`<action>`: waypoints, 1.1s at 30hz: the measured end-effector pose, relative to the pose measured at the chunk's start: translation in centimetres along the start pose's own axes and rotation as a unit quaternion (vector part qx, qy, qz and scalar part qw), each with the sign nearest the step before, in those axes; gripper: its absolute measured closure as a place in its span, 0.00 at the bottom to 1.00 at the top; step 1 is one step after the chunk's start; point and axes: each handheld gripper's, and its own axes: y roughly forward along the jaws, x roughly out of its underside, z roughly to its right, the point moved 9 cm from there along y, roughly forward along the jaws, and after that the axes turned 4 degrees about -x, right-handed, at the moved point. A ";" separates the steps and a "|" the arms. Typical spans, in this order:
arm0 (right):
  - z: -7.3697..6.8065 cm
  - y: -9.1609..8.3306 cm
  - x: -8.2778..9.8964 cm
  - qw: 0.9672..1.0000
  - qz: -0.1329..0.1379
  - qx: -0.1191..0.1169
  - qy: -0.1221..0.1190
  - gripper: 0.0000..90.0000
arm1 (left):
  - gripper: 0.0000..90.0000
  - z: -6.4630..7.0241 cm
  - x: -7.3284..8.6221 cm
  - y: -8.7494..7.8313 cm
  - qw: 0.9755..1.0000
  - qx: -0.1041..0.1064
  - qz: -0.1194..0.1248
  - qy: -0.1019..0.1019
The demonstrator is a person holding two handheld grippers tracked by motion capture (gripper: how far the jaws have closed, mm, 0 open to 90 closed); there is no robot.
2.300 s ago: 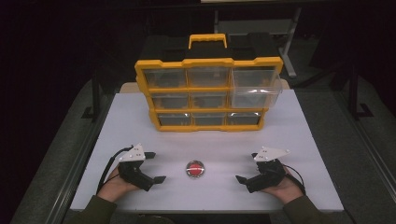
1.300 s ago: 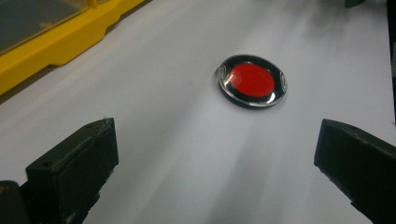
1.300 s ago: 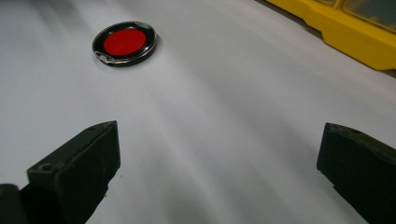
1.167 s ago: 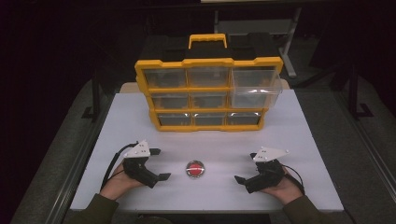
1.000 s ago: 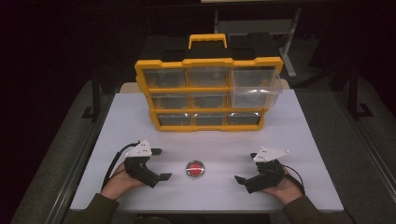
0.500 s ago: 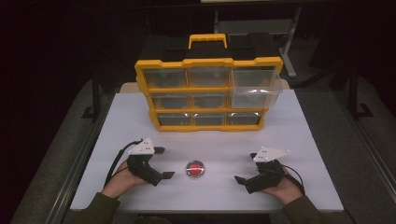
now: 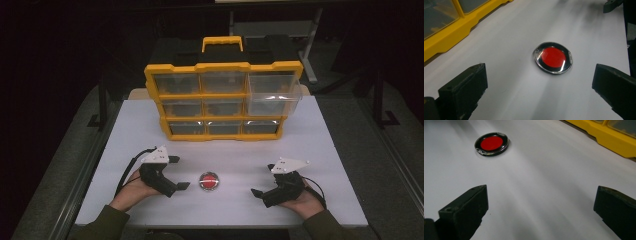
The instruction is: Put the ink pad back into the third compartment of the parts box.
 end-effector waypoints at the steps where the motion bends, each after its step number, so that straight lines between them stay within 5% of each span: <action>1: 0.0 0.0 0.0 1.000 0.000 0.000 0.000 0.00 | 0.00 0.0 0.0 0.0 1.000 0.000 0.000 0.000; 33: 0.1 -0.1 0.1 1.000 0.003 -0.001 0.001 0.00 | 0.00 0.6 -2.3 1.7 0.999 0.013 -0.011 0.033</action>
